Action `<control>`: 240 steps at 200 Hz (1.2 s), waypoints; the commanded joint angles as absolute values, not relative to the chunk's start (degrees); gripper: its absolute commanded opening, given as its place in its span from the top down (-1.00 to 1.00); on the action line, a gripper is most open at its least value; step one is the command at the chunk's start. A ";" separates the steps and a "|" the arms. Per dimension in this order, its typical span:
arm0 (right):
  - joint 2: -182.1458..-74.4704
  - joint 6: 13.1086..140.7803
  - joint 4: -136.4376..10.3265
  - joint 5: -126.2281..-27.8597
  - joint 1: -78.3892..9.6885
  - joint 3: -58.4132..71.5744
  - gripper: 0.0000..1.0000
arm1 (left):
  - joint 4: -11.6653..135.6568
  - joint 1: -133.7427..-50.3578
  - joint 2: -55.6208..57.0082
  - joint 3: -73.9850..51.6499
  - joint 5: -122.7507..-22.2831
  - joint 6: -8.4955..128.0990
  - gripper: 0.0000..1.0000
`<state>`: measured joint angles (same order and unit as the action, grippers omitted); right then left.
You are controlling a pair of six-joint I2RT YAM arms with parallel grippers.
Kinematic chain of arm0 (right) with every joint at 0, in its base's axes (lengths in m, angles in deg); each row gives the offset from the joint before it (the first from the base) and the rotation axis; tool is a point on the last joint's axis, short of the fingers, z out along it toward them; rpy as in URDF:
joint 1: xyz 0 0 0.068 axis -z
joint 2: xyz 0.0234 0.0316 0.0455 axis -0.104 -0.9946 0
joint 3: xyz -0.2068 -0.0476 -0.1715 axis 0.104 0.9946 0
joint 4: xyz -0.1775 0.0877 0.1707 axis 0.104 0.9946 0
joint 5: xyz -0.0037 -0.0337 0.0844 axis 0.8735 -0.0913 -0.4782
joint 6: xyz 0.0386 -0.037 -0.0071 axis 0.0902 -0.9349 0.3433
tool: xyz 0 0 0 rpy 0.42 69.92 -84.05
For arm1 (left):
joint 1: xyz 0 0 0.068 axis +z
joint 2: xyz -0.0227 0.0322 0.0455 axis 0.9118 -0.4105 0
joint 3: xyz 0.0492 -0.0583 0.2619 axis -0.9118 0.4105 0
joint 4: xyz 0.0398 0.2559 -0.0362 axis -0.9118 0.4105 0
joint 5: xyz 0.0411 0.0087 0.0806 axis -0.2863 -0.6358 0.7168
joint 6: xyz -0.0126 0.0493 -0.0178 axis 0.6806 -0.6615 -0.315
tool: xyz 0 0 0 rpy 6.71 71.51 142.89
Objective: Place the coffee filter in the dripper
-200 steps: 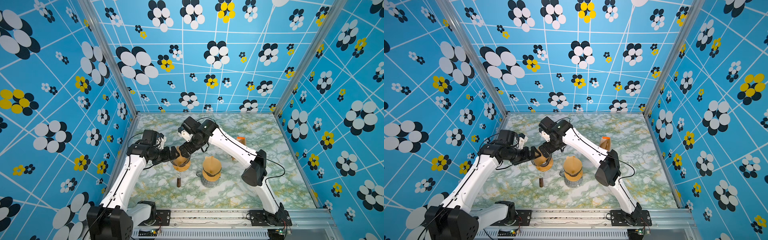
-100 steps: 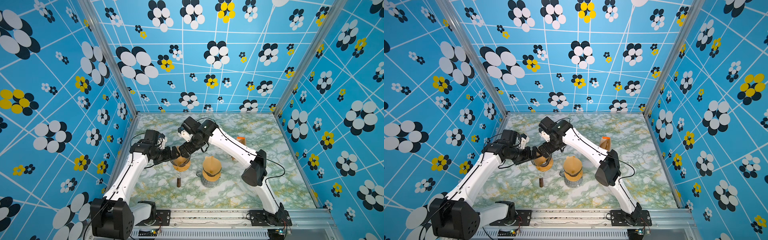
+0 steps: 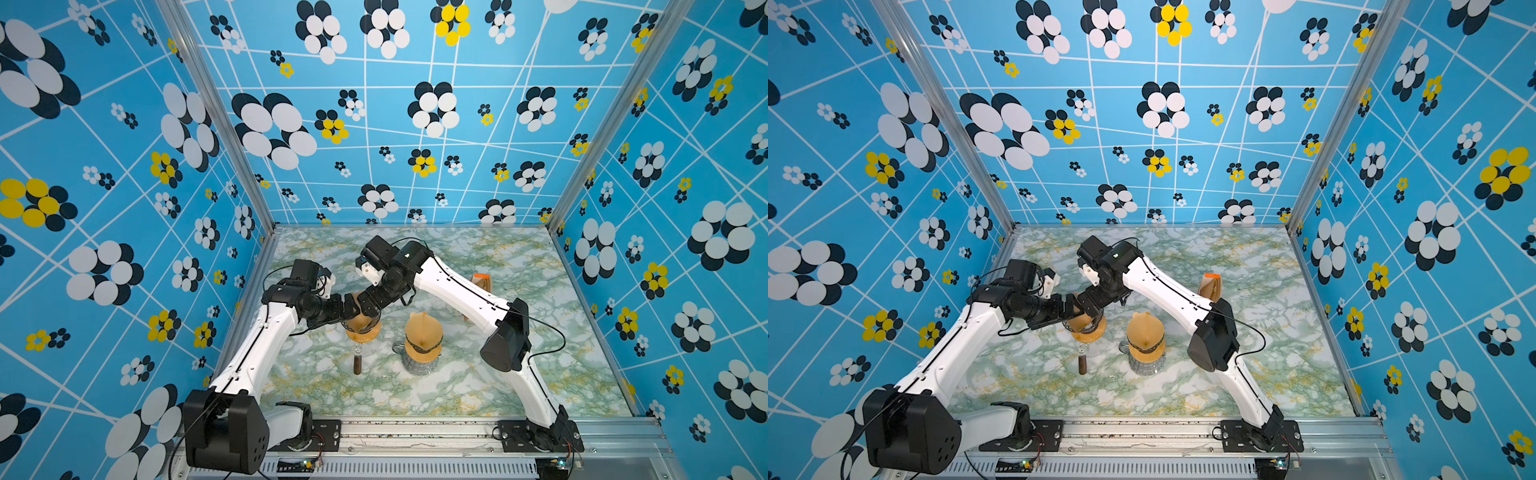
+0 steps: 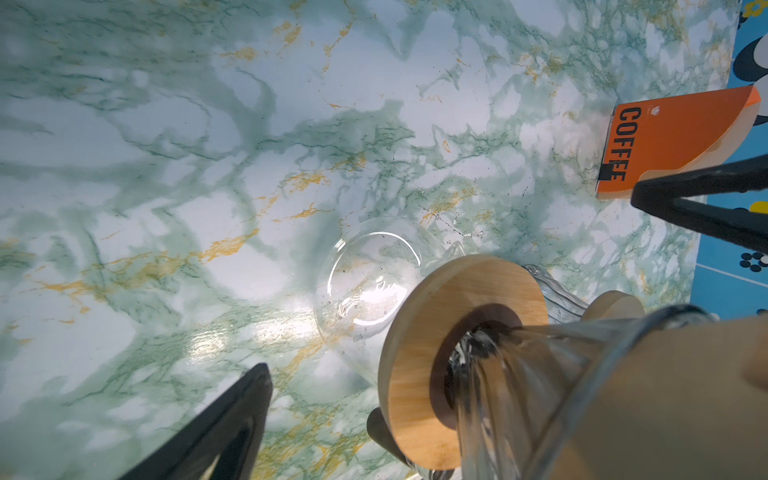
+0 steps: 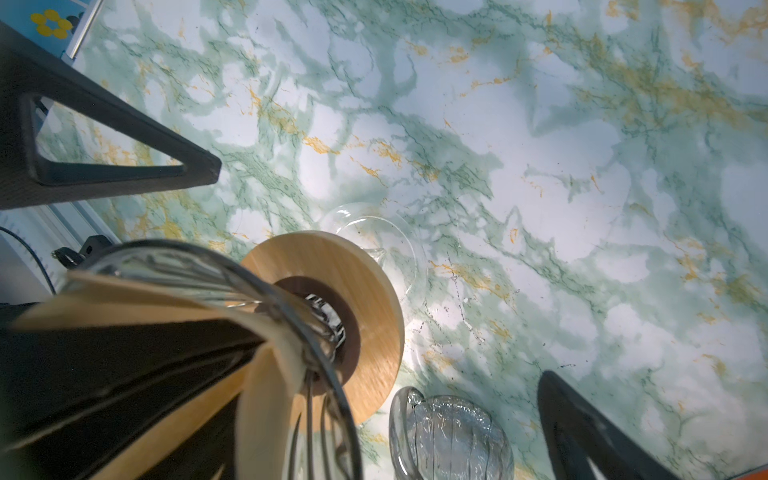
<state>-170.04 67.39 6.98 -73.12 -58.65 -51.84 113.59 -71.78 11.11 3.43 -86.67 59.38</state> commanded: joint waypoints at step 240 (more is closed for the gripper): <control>-174.76 73.58 10.10 -76.31 -58.43 -57.54 -0.99 | 115.74 -76.99 9.66 3.70 -78.99 58.90 -0.98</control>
